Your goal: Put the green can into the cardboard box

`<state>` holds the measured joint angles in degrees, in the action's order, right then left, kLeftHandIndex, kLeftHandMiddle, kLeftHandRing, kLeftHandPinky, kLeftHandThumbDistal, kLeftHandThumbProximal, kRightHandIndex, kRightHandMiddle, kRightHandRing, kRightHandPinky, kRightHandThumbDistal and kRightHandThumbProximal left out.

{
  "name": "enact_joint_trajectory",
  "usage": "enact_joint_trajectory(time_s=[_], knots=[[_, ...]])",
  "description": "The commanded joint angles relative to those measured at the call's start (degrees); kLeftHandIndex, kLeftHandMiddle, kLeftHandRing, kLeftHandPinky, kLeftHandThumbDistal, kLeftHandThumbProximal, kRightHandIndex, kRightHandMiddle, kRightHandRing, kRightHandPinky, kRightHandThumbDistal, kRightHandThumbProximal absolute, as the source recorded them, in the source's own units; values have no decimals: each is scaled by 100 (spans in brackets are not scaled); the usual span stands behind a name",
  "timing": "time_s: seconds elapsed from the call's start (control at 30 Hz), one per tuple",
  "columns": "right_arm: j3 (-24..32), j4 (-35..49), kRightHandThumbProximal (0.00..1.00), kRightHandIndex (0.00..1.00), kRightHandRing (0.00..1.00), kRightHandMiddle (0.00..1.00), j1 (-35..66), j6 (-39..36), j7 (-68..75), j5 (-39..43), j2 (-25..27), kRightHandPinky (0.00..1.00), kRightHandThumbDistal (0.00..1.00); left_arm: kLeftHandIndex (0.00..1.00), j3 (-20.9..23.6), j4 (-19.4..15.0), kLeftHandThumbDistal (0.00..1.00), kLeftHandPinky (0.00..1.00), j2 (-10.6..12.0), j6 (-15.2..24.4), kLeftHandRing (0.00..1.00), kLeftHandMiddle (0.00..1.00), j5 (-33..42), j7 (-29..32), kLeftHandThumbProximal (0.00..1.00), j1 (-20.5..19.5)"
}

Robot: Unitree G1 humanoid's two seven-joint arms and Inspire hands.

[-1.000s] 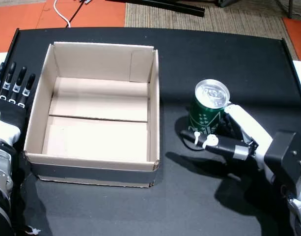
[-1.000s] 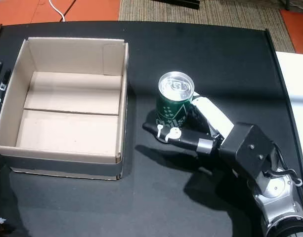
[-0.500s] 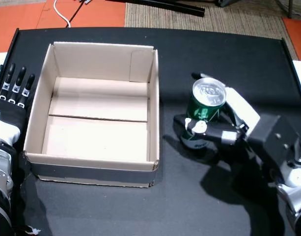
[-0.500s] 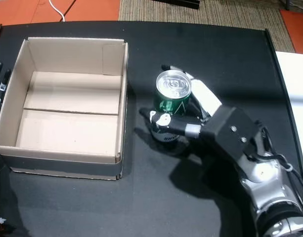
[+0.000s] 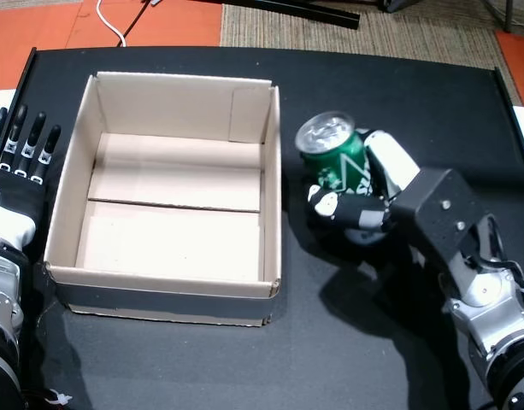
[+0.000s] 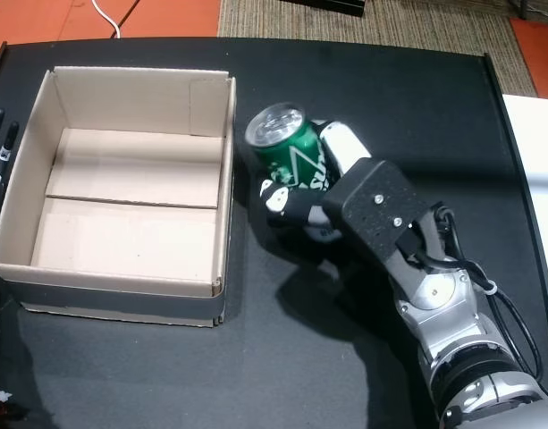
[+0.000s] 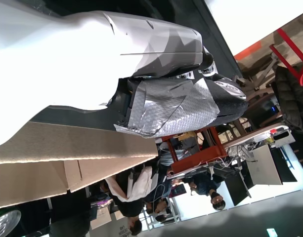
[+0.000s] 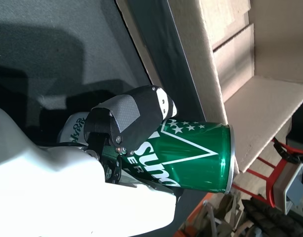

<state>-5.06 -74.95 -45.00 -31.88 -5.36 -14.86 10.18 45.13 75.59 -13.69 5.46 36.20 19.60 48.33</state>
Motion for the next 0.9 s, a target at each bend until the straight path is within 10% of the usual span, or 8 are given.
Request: enact_joint_trajectory(time_s=[0.0,0.2,0.87], knots=[[50,12,0,10,27,15,26,-186,-50,47,37,55,0,50,22,70,2,82,-5,3,69,55,-23,-55,94,15],[-86,25,0,0,13,0,31,-346,204,-137,127,49,0,48,20,76,1,79,0,11,68,52,-32,-28,96,5],[-426,438,1,0,0,0,-1043,-3243,3361,-1216,214,29,2,43,3,82,0,73,44,10,67,50,-41,33,92,-4]])
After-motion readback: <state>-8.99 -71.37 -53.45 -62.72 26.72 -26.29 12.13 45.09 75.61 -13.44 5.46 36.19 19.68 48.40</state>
